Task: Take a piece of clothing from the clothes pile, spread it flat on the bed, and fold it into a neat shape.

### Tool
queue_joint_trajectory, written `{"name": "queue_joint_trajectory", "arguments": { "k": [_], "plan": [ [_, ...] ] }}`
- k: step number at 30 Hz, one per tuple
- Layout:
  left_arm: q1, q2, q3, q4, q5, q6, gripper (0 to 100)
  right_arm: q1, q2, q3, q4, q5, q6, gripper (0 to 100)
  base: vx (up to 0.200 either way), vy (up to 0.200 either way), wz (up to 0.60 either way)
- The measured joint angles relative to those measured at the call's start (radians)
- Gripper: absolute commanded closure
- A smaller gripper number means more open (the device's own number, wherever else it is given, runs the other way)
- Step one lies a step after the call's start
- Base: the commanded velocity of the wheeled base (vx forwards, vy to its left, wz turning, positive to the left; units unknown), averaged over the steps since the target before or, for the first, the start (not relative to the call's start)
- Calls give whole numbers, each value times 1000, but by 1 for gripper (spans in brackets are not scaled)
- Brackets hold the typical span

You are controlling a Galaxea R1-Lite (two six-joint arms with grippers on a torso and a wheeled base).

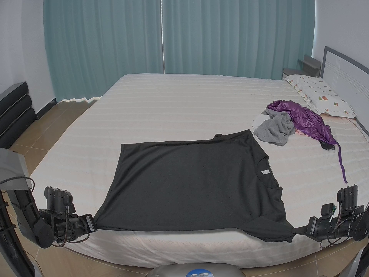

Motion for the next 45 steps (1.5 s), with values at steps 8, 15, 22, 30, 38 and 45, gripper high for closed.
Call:
{"name": "queue_joint_trajectory", "arguments": {
  "k": [8, 15, 22, 30, 38, 45],
  "plan": [
    [0, -6, 31, 1, 5, 49, 100, -24, -13, 0, 86, -1, -69, 100, 0, 0, 0],
    [0, -1, 41, 0, 5, 60, 100, -29, -7, 0, 130, -1, -130, 100, 0, 0, 0],
    [-1, 12, 41, -1, 5, 60, 100, -22, 39, -15, 127, -4, -131, 0, 0, 0, 0],
    [-11, 38, 39, -7, 3, 57, 100, -6, 93, -59, 121, -5, -122, 0, 0, 0, 0],
    [-13, 49, 36, -8, 3, 56, 100, 5, 115, -130, 117, -11, -43, 0, 0, 0, 0],
    [-12, 73, 31, -11, 3, 55, 100, 64, 152, -227, 104, -77, 64, 0, 0, 0, 0]
  ]
}}
